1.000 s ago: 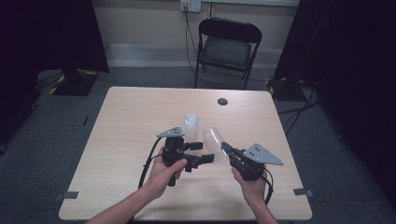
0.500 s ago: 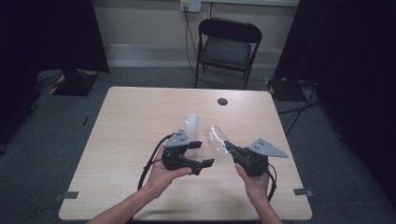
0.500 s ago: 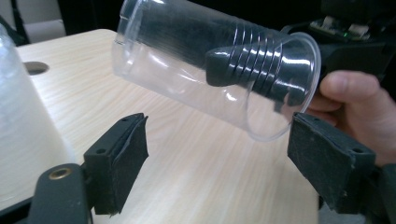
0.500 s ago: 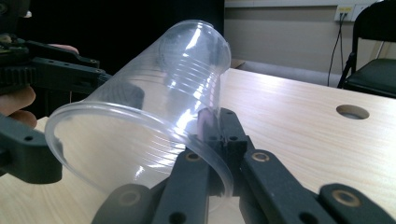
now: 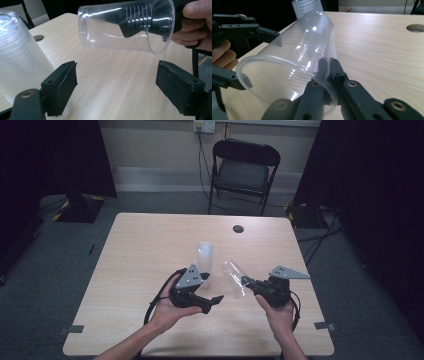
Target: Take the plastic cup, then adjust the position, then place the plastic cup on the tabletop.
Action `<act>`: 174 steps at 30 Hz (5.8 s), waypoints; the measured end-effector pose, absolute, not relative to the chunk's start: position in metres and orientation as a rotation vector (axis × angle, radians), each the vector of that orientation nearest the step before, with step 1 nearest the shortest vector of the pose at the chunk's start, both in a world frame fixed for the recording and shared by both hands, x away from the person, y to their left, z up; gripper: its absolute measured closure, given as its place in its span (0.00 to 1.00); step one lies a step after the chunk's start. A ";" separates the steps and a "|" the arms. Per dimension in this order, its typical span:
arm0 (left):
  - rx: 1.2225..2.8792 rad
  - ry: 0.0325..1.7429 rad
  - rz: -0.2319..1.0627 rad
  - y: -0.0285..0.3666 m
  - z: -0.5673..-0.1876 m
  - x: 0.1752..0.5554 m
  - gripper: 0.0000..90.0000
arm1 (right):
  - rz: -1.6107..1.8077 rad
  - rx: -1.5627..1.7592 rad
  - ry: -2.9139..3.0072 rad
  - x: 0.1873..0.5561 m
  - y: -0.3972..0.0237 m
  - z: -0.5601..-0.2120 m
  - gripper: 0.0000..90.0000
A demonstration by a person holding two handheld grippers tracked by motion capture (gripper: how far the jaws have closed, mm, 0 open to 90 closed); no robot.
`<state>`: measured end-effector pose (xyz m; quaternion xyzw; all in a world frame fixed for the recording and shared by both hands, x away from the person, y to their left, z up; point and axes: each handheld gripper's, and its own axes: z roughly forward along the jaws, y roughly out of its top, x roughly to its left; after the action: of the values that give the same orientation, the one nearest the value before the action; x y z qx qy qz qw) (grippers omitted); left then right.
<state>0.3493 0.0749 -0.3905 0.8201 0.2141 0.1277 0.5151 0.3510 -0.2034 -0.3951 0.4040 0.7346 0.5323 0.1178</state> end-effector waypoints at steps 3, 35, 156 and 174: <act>2.012 0.500 0.310 0.070 -0.394 0.349 0.19 | 1.533 1.212 2.236 0.355 -0.201 -0.398 1.00; 2.141 0.272 0.376 0.061 -0.410 0.338 0.16 | 1.351 1.197 2.701 0.364 -0.188 -0.406 1.00; 1.963 0.515 0.338 0.088 -0.427 0.337 0.30 | 1.581 1.330 2.467 0.361 -0.185 -0.403 0.69; 1.872 0.745 0.366 0.138 -0.423 0.359 0.30 | 1.564 1.340 2.432 0.366 -0.194 -0.412 0.68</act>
<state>0.3594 0.1379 -0.4233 0.7809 0.3108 0.1525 0.5199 0.3658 -0.1937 -0.4123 0.4203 0.7629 0.4908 -0.0226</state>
